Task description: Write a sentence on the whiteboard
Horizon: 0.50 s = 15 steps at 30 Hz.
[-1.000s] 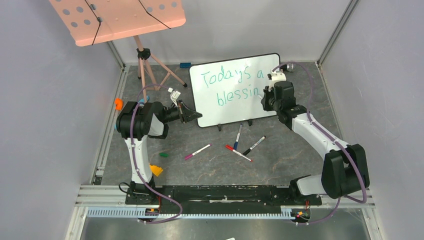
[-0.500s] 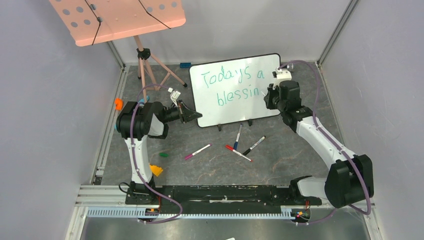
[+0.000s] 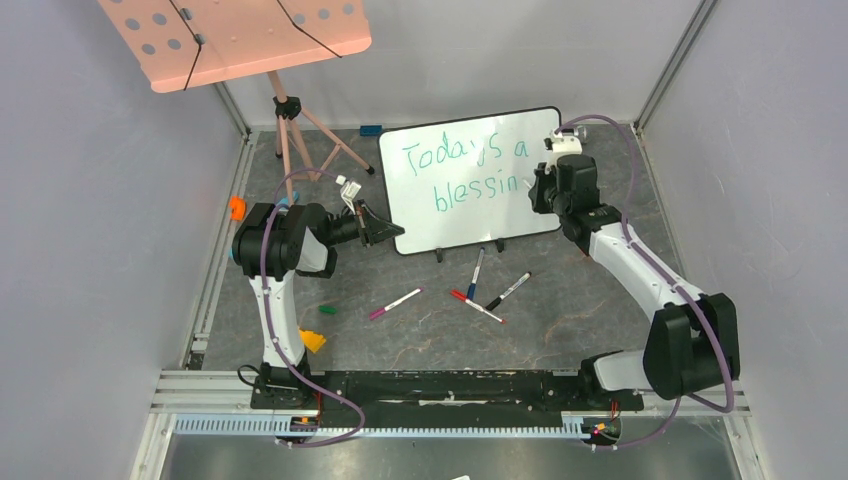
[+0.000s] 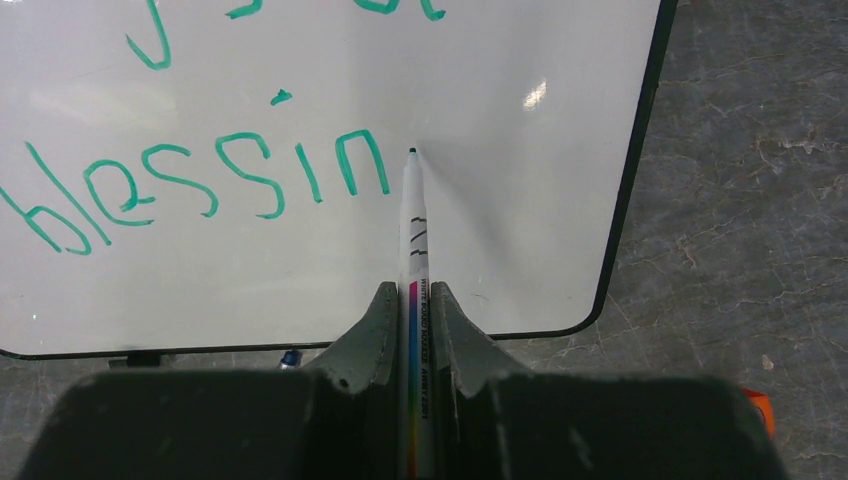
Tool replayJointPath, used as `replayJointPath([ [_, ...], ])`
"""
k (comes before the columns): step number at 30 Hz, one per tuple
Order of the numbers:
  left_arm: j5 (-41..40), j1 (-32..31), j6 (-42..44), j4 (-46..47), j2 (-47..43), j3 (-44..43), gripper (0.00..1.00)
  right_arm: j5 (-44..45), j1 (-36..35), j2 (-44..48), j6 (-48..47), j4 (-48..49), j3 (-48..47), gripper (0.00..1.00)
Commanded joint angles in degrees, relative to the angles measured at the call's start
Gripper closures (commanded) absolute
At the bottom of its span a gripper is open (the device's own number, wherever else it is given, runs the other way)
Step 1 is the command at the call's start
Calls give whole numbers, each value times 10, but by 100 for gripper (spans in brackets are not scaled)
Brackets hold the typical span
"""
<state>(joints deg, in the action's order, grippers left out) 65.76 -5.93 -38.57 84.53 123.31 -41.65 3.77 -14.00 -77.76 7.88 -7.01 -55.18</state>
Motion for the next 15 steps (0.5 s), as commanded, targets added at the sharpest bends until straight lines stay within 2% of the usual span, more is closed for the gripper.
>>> replayJointPath([
  [1, 6, -1, 26, 47, 10, -12, 98, 13, 7, -7, -3, 13, -31, 100],
  [15, 5, -2, 29, 47, 9, -10, 98, -15, 11, -32, 1, 23, -46, 100],
])
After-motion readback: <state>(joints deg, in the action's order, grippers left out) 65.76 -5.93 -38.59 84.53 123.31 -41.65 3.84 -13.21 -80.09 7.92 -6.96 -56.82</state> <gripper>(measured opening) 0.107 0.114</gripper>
